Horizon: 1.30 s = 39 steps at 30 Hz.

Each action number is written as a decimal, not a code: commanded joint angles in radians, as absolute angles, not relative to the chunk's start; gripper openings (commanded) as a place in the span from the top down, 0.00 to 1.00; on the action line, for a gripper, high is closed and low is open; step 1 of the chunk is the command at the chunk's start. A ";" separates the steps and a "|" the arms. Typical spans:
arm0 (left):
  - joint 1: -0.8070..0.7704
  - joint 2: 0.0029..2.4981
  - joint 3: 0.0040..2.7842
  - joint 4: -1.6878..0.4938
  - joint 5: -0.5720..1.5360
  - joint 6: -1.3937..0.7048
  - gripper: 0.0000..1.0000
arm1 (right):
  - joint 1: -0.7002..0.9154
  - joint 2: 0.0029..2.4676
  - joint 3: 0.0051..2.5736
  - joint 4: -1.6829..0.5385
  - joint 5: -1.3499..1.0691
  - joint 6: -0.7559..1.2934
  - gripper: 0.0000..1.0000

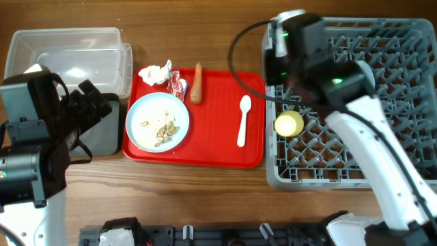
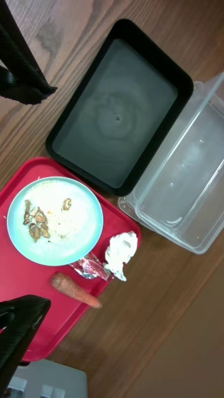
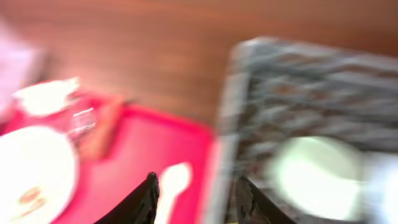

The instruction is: Sort waste into correct bins and load items into the dishwasher rack

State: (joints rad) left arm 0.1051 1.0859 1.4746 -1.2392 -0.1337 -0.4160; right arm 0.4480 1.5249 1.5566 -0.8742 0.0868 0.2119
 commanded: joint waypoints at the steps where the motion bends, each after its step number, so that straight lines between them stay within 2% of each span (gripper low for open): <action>1: 0.110 1.086 1.478 -1.239 -0.147 -0.404 0.00 | 0.494 1.674 1.503 -0.905 -0.126 0.399 0.58; 7: 0.110 1.086 1.478 -1.239 -0.147 -0.404 0.00 | 0.534 1.908 1.499 -0.951 -0.144 0.449 0.57; 9: 0.110 1.086 1.478 -1.239 -0.147 -0.404 0.00 | 0.533 1.971 1.499 -0.957 -0.063 0.525 0.57; 18: 0.110 1.086 1.478 -1.239 -0.147 -0.404 0.00 | 0.537 2.115 1.496 -0.966 -0.045 0.577 0.59; 20: 0.110 1.086 1.478 -1.239 -0.147 -0.404 0.00 | 0.537 2.139 1.496 -0.968 -0.046 0.584 0.64; 21: 0.110 1.086 1.478 -1.239 -0.147 -0.404 0.00 | 0.537 2.148 1.496 -0.968 -0.046 0.593 0.71; 22: 0.110 1.086 1.478 -1.239 -0.147 -0.404 0.00 | 0.537 2.148 1.496 -0.965 -0.054 0.599 0.87; 23: 0.110 1.086 1.478 -1.239 -0.147 -0.404 0.00 | 0.537 2.143 1.503 -0.972 -0.054 0.597 0.94; 27: 0.110 1.086 1.478 -1.239 -0.147 -0.404 0.00 | 0.534 2.083 1.551 -0.999 -0.052 0.535 0.96; 31: 0.110 1.086 1.478 -1.239 -0.147 -0.404 0.00 | 0.499 1.924 1.586 -0.982 -0.032 0.462 0.96; 34: 0.110 1.086 1.478 -1.239 -0.147 -0.404 0.00 | 0.419 1.807 1.586 -0.932 0.088 0.426 0.96; 39: 0.110 1.086 1.478 -1.239 -0.147 -0.404 0.00 | 0.291 1.816 1.565 -0.827 0.123 0.236 0.96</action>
